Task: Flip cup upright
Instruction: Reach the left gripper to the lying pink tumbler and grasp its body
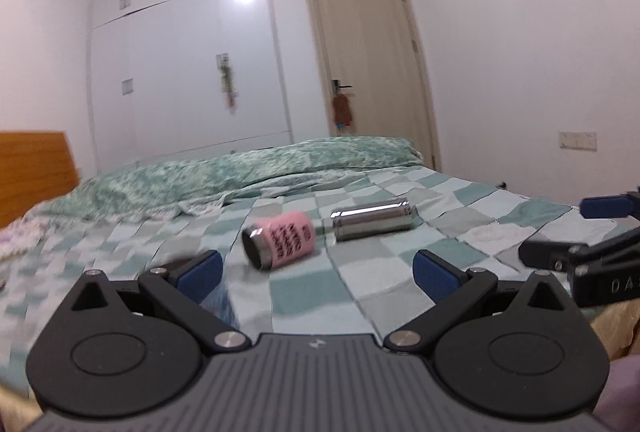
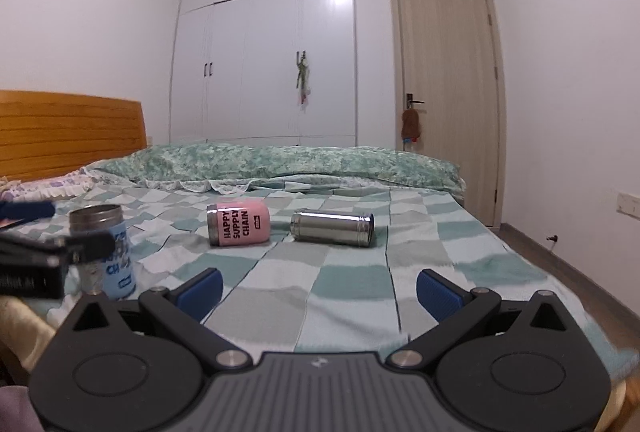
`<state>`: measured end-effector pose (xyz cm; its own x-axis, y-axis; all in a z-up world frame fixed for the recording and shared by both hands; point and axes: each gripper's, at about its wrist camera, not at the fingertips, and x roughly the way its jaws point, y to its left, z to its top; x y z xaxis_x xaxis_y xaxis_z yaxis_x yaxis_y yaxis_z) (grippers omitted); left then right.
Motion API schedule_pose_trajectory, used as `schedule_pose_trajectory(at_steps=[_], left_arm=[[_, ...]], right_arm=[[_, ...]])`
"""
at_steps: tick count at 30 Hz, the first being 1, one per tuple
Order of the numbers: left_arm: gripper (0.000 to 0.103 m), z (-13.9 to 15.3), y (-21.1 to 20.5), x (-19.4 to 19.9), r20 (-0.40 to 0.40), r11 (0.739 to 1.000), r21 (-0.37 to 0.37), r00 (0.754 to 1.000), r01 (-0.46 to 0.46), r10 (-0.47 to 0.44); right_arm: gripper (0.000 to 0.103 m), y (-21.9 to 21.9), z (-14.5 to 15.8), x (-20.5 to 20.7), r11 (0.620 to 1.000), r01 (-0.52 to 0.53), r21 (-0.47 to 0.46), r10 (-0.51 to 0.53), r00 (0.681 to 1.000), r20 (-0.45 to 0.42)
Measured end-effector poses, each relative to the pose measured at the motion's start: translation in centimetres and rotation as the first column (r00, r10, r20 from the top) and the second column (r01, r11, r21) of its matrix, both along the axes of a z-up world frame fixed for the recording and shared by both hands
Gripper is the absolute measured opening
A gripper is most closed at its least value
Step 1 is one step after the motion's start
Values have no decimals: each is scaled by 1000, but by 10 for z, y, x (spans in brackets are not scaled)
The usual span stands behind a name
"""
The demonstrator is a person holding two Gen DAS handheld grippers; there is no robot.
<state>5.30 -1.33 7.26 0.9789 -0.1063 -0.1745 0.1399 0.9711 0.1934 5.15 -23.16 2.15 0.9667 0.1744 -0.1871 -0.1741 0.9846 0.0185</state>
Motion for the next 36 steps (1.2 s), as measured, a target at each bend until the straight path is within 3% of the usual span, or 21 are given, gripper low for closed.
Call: schedule_pose_trajectory(at_steps=[9, 14, 19, 24, 28, 34, 36], left_arm=[[103, 50, -18, 111, -183, 985, 145, 981, 88, -61], [103, 66, -24, 177, -321, 973, 193, 945, 125, -58], [103, 68, -26, 245, -416, 946, 290, 909, 144, -11], [103, 61, -16, 310, -500, 929, 334, 866, 163, 28], [103, 45, -14, 357, -590, 919, 348, 805, 184, 63], [103, -1, -16, 397, -665, 873, 413, 741, 260, 94], [103, -13, -15, 405, -663, 855, 442, 741, 271, 108]], right_arm=[[103, -6, 35, 89, 994, -94, -57, 92, 995, -37], [103, -3, 45, 147, 981, -169, -96, 162, 984, -75], [103, -3, 44, 212, 965, -234, -119, 218, 967, -135], [103, -2, 39, 269, 948, -284, -146, 256, 949, -183], [103, 0, 31, 305, 937, -306, -172, 264, 937, -230], [103, -4, 14, 338, 936, -311, -165, 261, 928, -267], [103, -6, 9, 345, 936, -310, -168, 257, 926, -276]])
